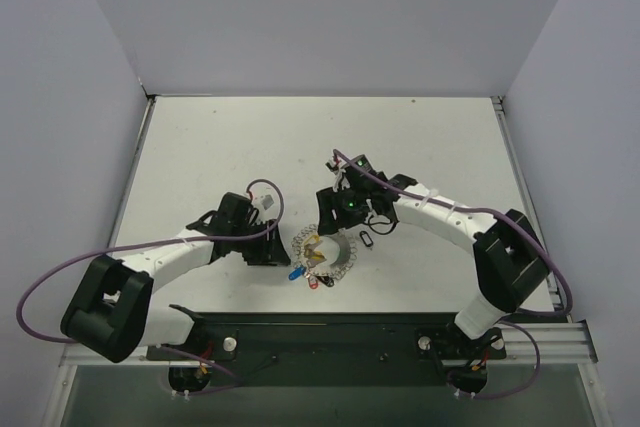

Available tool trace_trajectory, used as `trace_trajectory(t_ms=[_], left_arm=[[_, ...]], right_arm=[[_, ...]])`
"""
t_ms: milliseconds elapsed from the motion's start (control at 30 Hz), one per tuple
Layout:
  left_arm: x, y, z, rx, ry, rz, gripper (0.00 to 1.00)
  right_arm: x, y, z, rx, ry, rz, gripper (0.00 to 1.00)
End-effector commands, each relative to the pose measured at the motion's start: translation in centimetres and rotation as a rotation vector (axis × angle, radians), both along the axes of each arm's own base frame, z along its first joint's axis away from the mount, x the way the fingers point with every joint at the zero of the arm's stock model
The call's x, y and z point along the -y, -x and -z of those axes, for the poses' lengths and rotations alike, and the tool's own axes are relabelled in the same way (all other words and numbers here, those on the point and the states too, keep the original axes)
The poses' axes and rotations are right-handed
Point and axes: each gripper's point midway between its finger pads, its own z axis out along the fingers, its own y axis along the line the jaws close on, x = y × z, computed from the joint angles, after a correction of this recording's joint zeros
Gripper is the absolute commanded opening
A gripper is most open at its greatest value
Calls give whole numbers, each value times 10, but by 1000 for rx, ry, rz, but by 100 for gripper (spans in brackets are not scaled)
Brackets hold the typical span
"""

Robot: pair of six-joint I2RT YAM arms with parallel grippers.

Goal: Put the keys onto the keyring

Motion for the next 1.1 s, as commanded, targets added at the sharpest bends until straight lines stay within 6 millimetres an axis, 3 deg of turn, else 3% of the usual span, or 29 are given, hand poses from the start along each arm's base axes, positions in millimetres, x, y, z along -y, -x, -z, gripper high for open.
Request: trace_trajectory(t_ms=[0,133,367,567,700,1067], left_arm=[[13,-23,-8,110,90,-54,56],[19,-29,4,128,124,-59,57],[17,-32,30,128,110,-80,56],[24,-28,32,134,160,-39,45],[24,-19,27,137,175,-5,45],[16,-1,37,95,163,-7,45]], right_arm=[[-22,16,-19,6,-99,-120,52],[-40,33,-12,-45,-119,-198,51],[-60,39,-1,-89,-166,-204,50],[-59,37,5,-100,-166,-183,49],[-57,34,0,-92,-180,-177,49],[-57,31,-7,-79,-196,-180,49]])
